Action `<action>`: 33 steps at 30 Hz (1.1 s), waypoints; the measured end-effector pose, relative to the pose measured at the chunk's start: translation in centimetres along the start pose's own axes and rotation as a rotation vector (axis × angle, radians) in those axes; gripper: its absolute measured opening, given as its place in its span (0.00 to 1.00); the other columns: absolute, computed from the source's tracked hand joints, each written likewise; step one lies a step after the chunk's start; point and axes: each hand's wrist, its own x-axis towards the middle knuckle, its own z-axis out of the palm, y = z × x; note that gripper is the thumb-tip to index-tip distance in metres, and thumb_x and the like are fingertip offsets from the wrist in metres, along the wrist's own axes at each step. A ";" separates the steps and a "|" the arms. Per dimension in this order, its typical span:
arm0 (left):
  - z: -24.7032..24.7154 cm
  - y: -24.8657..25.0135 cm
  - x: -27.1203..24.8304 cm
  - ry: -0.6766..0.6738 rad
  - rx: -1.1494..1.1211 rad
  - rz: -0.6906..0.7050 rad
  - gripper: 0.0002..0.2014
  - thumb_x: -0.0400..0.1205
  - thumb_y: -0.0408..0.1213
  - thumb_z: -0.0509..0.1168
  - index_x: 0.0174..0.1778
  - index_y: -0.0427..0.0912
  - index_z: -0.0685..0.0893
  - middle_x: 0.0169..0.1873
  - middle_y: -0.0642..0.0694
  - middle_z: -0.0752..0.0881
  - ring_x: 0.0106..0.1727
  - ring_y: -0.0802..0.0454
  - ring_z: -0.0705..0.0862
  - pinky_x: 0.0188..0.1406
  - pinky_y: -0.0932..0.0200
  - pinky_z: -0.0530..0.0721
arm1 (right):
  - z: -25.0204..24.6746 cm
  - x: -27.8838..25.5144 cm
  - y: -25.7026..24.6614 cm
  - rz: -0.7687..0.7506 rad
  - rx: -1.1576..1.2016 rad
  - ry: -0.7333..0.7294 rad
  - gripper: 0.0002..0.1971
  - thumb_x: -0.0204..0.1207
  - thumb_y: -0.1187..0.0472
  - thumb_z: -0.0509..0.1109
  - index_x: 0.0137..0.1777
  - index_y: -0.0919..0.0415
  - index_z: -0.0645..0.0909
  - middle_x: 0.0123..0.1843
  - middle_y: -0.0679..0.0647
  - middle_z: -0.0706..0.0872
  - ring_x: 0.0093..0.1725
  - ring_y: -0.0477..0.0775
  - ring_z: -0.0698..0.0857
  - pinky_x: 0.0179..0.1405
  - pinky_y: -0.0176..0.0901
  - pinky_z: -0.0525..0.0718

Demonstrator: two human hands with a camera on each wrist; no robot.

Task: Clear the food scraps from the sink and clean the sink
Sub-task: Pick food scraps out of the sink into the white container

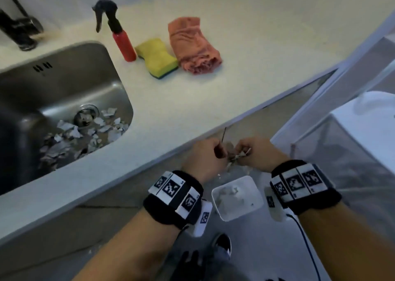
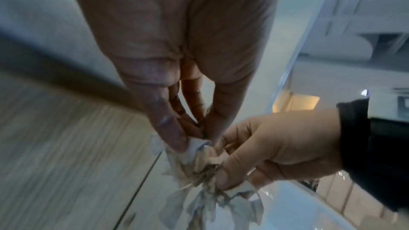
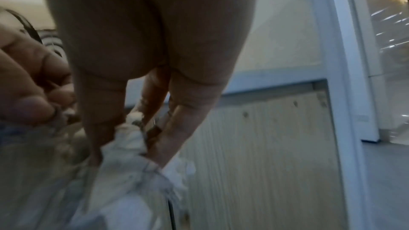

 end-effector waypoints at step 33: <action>17.8 -13.2 6.9 -0.357 0.201 -0.144 0.14 0.80 0.32 0.60 0.60 0.40 0.84 0.60 0.40 0.85 0.62 0.42 0.82 0.60 0.58 0.78 | 14.0 5.2 15.1 0.292 -0.042 -0.063 0.14 0.78 0.61 0.63 0.62 0.55 0.82 0.64 0.53 0.84 0.62 0.56 0.82 0.61 0.41 0.78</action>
